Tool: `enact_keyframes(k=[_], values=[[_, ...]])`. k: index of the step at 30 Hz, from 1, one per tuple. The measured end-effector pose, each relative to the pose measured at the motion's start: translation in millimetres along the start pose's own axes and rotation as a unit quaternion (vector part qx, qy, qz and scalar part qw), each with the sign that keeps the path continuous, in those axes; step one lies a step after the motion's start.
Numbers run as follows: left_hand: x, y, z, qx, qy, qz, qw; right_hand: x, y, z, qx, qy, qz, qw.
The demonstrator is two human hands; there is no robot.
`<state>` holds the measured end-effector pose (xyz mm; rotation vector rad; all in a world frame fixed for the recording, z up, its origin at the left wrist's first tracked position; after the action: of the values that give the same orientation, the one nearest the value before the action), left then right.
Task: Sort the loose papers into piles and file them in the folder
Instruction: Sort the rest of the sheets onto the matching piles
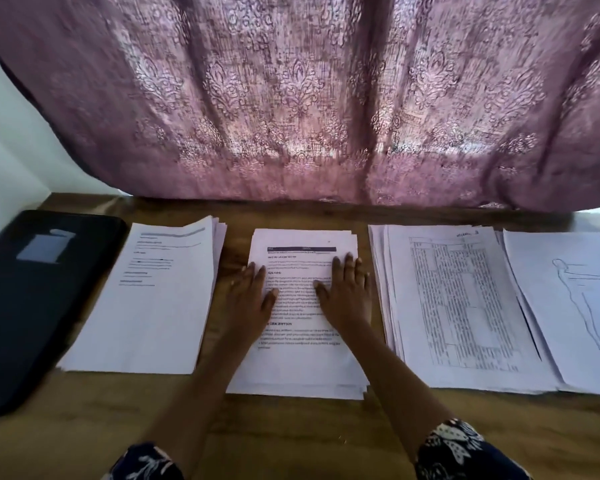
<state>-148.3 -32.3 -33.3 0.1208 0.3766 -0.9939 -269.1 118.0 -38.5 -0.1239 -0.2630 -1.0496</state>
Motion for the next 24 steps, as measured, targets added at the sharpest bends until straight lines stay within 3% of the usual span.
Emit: enact_keyframes(k=[9,12,17,24], values=[[9.7,53.0,-15.3,-0.045,-0.042,-0.044,0.997,1.5,67.9,-3.5,0.003,0.021,-0.014,1.0],[-10.7,34.9,-13.0,-0.065,-0.049,-0.049,0.995,2.6,57.6,8.4,0.014,0.026,-0.017,0.999],[-36.0,3.9,-21.3,-0.02,-0.019,-0.089,0.996,2.7,37.2,27.0,-0.004,0.029,0.018,0.999],[-28.8,2.0,-28.0,-0.048,0.011,-0.088,0.995,-19.8,7.2,16.3,0.037,-0.047,0.073,0.995]])
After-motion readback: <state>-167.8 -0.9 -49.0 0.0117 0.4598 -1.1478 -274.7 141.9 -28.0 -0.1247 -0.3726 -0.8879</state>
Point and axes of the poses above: each hand's wrist, its own y-axis away from the middle knuckle, its own z-axis out of the back of the hand, x = y × z, the point moved 2 cm from there along -y, towards the middle knuckle, and after that the axes turned 4 degrees about -x, right-handed, at the moved point
